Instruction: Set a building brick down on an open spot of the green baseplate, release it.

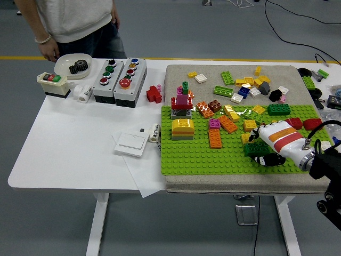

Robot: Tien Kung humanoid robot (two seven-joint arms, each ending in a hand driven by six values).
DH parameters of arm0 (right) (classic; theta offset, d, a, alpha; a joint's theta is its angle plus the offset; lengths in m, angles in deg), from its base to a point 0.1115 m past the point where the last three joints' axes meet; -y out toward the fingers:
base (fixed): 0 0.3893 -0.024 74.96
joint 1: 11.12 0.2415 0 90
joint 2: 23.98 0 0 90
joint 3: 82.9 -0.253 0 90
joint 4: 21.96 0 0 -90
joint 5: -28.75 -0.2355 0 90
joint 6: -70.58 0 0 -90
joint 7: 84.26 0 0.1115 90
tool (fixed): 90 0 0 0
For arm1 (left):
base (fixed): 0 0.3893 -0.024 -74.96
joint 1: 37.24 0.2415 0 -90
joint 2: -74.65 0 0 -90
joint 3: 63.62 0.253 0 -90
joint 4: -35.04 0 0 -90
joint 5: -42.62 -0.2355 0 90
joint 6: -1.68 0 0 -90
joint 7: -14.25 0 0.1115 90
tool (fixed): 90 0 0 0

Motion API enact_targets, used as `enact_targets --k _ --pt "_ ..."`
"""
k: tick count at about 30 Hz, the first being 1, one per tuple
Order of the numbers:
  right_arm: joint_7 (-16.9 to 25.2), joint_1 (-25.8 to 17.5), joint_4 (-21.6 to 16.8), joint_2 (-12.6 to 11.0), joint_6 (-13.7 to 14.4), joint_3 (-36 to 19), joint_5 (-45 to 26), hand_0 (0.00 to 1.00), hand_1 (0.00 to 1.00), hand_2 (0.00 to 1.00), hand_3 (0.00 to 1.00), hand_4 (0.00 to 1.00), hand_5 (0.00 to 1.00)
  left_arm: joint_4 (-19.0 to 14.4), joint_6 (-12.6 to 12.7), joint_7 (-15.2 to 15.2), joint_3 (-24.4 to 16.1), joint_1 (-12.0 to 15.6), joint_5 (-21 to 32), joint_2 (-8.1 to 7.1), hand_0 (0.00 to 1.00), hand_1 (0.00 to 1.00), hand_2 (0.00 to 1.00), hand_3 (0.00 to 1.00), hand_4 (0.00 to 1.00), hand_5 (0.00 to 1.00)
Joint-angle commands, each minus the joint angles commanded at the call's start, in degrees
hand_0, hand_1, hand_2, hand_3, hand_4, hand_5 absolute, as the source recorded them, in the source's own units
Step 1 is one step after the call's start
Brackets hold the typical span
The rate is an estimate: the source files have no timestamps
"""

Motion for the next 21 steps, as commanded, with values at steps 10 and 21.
enact_targets --k 10,21 --pt "0.1 0.1 0.9 0.2 -0.1 0.2 0.0 0.417 0.504 0.582 0.566 0.765 0.322 -0.1 0.0 0.0 0.0 0.0 -0.1 0.02 0.742 0.722 0.714 0.588 0.639 0.665" --pt "0.8 0.4 2.0 0.7 0.2 0.0 0.0 0.345 0.46 0.545 0.529 0.74 0.326 0.0 0.0 -0.1 0.1 -0.1 0.2 0.06 0.742 0.723 0.712 0.588 0.639 0.666"
